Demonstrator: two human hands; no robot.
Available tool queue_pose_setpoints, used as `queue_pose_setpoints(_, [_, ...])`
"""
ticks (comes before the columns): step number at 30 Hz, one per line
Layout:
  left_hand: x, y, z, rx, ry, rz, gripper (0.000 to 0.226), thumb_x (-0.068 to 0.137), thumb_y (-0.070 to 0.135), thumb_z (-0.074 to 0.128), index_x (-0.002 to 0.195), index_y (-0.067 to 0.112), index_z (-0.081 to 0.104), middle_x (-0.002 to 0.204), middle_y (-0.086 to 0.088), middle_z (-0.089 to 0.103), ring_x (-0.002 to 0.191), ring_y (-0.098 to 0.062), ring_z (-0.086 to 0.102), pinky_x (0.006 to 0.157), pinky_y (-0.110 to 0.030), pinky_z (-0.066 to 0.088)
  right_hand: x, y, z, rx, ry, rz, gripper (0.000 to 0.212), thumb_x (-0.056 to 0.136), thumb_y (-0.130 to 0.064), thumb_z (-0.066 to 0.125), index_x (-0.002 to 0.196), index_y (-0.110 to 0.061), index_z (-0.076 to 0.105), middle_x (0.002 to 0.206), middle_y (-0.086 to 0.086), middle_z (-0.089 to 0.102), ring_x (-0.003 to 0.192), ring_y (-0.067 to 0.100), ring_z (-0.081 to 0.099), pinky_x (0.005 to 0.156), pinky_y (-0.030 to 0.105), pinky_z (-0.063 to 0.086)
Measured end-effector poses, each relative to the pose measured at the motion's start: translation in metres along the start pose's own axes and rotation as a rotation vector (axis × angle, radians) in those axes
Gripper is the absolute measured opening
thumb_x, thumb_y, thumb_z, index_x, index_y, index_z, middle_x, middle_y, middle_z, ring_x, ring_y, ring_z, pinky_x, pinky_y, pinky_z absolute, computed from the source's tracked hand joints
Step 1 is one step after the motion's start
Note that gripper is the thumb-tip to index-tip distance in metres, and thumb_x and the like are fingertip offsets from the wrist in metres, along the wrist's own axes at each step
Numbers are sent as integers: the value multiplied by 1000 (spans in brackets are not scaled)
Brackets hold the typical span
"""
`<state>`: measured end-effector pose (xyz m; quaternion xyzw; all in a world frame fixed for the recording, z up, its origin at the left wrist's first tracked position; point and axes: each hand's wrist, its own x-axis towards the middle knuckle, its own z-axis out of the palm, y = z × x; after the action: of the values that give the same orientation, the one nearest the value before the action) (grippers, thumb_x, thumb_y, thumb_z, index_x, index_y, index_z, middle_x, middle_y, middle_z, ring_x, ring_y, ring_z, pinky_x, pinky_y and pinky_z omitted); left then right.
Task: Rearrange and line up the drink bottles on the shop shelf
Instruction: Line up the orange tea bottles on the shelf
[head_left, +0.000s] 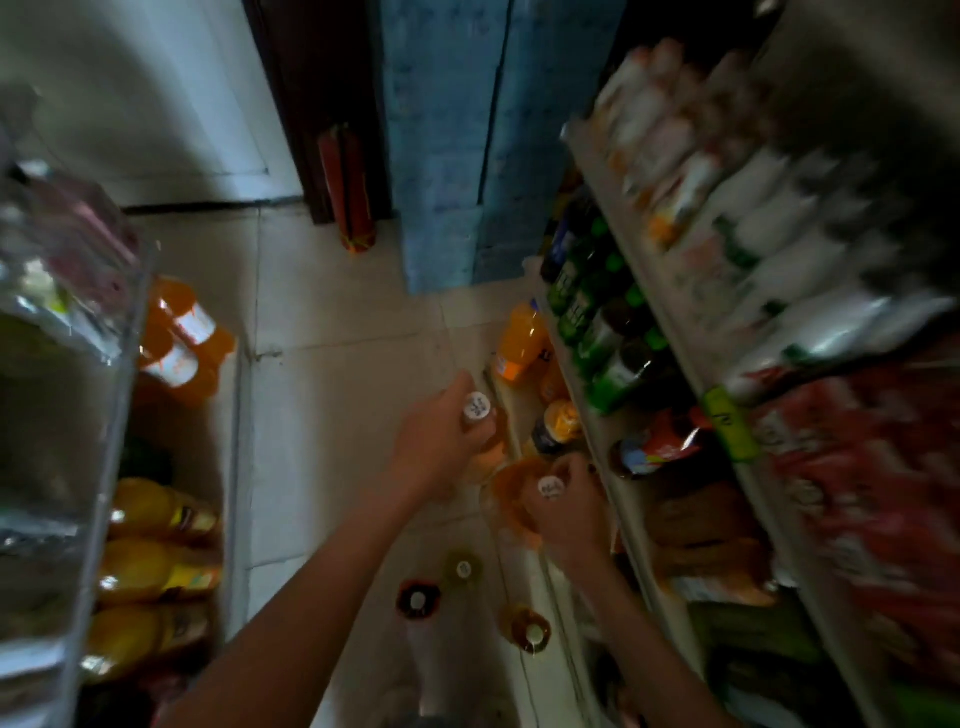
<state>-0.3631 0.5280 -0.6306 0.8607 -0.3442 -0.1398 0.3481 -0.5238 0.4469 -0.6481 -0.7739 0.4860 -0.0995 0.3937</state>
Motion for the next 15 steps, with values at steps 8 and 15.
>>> queue_pose_setpoints(8, [1, 163, -185, 87, 203, 328, 28, 72, 52, 52, 76, 34, 31, 49, 14, 40, 43, 2, 36, 42, -18, 20, -61, -150, -156, -91, 158, -161, 21, 78, -45, 62, 85, -33, 46, 70, -13, 56, 69, 15, 56, 56, 28, 33])
queue_pose_setpoints(15, [-21, 278, -279, 87, 261, 588, 31, 69, 55, 52, 75, 35, 28, 51, 4, 47, 55, -24, 54, 49, -30, 34, -141, -252, -275, 14, 450, -249, 25, 78, -41, 63, 86, -25, 45, 69, -6, 60, 71, 21, 61, 67, 43, 49])
